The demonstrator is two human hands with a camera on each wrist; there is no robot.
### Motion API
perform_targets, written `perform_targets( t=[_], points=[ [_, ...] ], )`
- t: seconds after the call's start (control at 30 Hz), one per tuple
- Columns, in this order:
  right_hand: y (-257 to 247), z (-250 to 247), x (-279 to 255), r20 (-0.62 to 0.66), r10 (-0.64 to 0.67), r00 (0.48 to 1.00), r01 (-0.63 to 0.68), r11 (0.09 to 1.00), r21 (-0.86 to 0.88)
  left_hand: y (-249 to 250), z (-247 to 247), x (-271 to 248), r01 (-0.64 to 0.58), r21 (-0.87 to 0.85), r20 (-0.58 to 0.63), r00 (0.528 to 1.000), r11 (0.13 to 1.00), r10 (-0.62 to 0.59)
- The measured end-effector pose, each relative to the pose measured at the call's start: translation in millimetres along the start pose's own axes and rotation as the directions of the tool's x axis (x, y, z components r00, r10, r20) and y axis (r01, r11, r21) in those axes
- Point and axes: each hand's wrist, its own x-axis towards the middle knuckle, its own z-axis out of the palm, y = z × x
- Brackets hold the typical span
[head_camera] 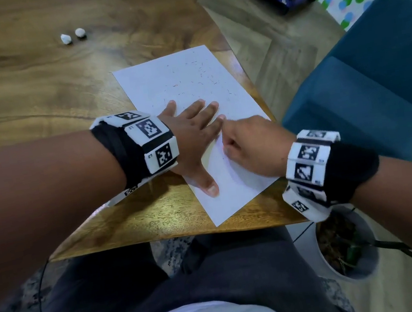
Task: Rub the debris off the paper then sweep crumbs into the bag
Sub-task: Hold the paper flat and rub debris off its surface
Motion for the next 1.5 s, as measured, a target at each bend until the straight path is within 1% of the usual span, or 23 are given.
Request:
perform_targets(
  t=[0.1,0.17,0.2,0.27,0.37,0.43,0.5,0.6,0.67,0.77,0.83,0.93,1.0,1.07,1.13,1.2,1.27,1.33,1.43,1.5],
  points=[
    [-19,9,-25,0.078,-0.158,0.984,0.156,0.987,0.029,-1,2,1,-0.013,0.014,-0.002,1.0,1.0,0.013],
    [-20,10,-27,0.083,-0.174,0.981,0.172,0.985,0.026,-1,2,2,-0.012,0.017,0.002,1.0,1.0,0.012],
    [-18,9,-24,0.073,-0.149,0.986,0.147,0.989,0.032,-1,2,1,-0.01,0.016,0.005,1.0,1.0,0.01],
    [-9,5,-11,0.039,-0.06,0.997,0.058,0.998,0.033,1,0,0,-0.002,0.009,0.012,1.0,1.0,0.002],
    [12,-3,8,-0.024,0.072,0.997,-0.072,0.997,0.015,3,-2,-1,0.007,0.005,0.018,1.0,1.0,-0.007],
    [16,-5,10,-0.028,0.091,0.995,-0.091,0.996,-0.004,3,-3,-2,0.009,0.014,0.023,1.0,1.0,-0.01],
    [9,-1,0,-0.003,0.052,0.999,-0.052,0.999,-0.013,4,-4,-1,0.012,0.006,0.024,1.0,1.0,-0.012],
    [-16,10,-27,0.066,-0.1,0.993,0.099,0.995,0.016,4,-3,-2,0.012,0.004,0.024,1.0,1.0,-0.012],
    [-25,13,-37,0.106,-0.155,0.982,0.154,0.988,0.017,3,-3,-1,0.009,0.009,0.024,1.0,1.0,-0.01],
    [-16,10,-27,0.074,-0.089,0.993,0.088,0.996,0.02,3,-3,-1,0.004,0.017,0.025,1.0,1.0,-0.005],
    [-1,7,-12,0.029,0.024,0.999,-0.024,1.0,0.014,3,-2,-1,0.006,0.018,0.026,1.0,1.0,-0.007],
    [28,-2,6,-0.022,0.188,0.982,-0.188,0.982,0.005,3,-2,-2,0.006,0.013,0.02,1.0,1.0,-0.006],
    [34,-6,10,-0.039,0.218,0.975,-0.218,0.976,0.0,2,-2,-2,0.005,0.011,0.02,1.0,1.0,-0.005],
    [23,-3,4,-0.013,0.174,0.985,-0.174,0.985,-0.008,2,-2,-2,0.006,0.007,0.018,1.0,1.0,-0.006],
    [1,4,-10,0.03,0.049,0.998,-0.049,0.999,-0.002,1,-2,-2,0.005,0.003,0.02,1.0,1.0,-0.005],
    [-19,11,-25,0.074,-0.091,0.993,0.09,0.996,0.024,1,-2,-2,-0.004,0.006,0.025,1.0,1.0,0.004],
    [-23,13,-32,0.105,-0.147,0.984,0.144,0.989,0.038,2,-2,-1,-0.005,0.01,0.032,0.999,1.0,0.005],
    [-14,12,-28,0.103,-0.126,0.987,0.122,0.992,0.044,1,-2,-1,0.0,0.012,0.037,0.999,1.0,-0.001],
    [8,7,-15,0.039,-0.002,0.999,0.0,0.998,0.057,2,-2,-1,0.008,0.017,0.027,1.0,1.0,-0.008],
    [16,5,-11,0.006,0.018,1.0,-0.018,0.999,0.042,3,-3,-1,0.015,0.022,0.021,1.0,1.0,-0.015]
  ],
)
